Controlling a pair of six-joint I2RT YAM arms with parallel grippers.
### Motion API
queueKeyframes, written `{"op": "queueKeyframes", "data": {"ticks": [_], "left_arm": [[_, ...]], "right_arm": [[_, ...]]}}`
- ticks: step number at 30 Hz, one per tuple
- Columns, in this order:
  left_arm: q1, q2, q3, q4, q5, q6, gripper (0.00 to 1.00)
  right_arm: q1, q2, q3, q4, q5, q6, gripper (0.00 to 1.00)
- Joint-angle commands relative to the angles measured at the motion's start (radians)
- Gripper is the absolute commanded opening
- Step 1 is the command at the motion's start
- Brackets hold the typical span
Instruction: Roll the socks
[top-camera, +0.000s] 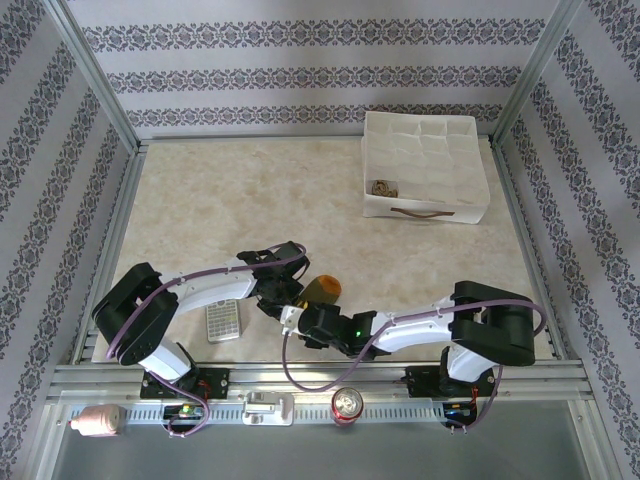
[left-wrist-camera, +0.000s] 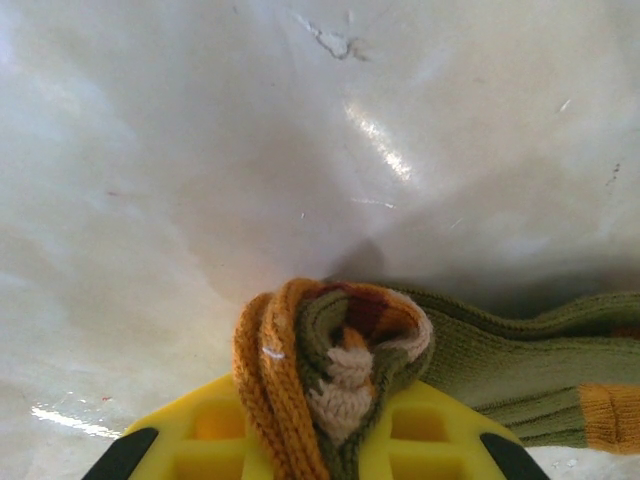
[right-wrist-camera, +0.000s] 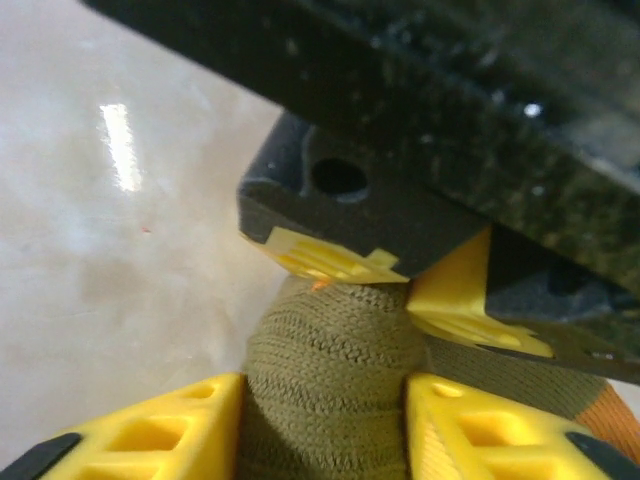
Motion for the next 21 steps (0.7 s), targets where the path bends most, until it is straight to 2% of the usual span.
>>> {"op": "queueKeyframes", "data": {"ticks": [1, 3, 4, 5, 7, 8, 10, 12, 16, 21], "left_arm": [[0.0, 0.034, -0.018, -0.142, 0.016, 0.015, 0.0], [0.005, 0.01, -0.029, -0.117, 0.009, 0.016, 0.0], [0.007, -0.012, -0.04, -0.103, 0.003, 0.012, 0.07], [0.012, -0.035, -0.049, -0.088, -0.004, 0.007, 0.17], [0.025, -0.094, -0.078, -0.052, -0.018, 0.001, 0.48], [0.032, -0.119, -0.086, -0.043, -0.022, 0.0, 0.6], [0.051, -0.16, -0.092, -0.042, -0.035, 0.013, 0.78], [0.067, -0.192, -0.097, -0.039, -0.043, 0.022, 0.84], [0.09, -0.245, -0.109, -0.036, -0.081, 0.032, 0.88], [0.097, -0.255, -0.098, -0.033, -0.098, 0.075, 0.87]], "right_arm": [[-0.001, 0.041, 0.034, -0.095, 0.106, 0.029, 0.17], [-0.012, 0.06, 0.051, -0.149, 0.102, 0.074, 0.07], [-0.017, 0.064, 0.046, -0.172, 0.087, 0.106, 0.01], [-0.022, 0.061, 0.037, -0.181, 0.075, 0.135, 0.0], [-0.037, 0.043, 0.003, -0.182, -0.006, 0.202, 0.0], [-0.044, 0.039, -0.011, -0.18, -0.043, 0.228, 0.0], [-0.063, 0.028, -0.054, -0.149, -0.147, 0.274, 0.0], [-0.089, 0.013, -0.102, -0.096, -0.25, 0.313, 0.0], [-0.149, 0.003, -0.18, -0.006, -0.405, 0.401, 0.0], [-0.179, -0.02, -0.277, 0.104, -0.472, 0.502, 0.0]]}}
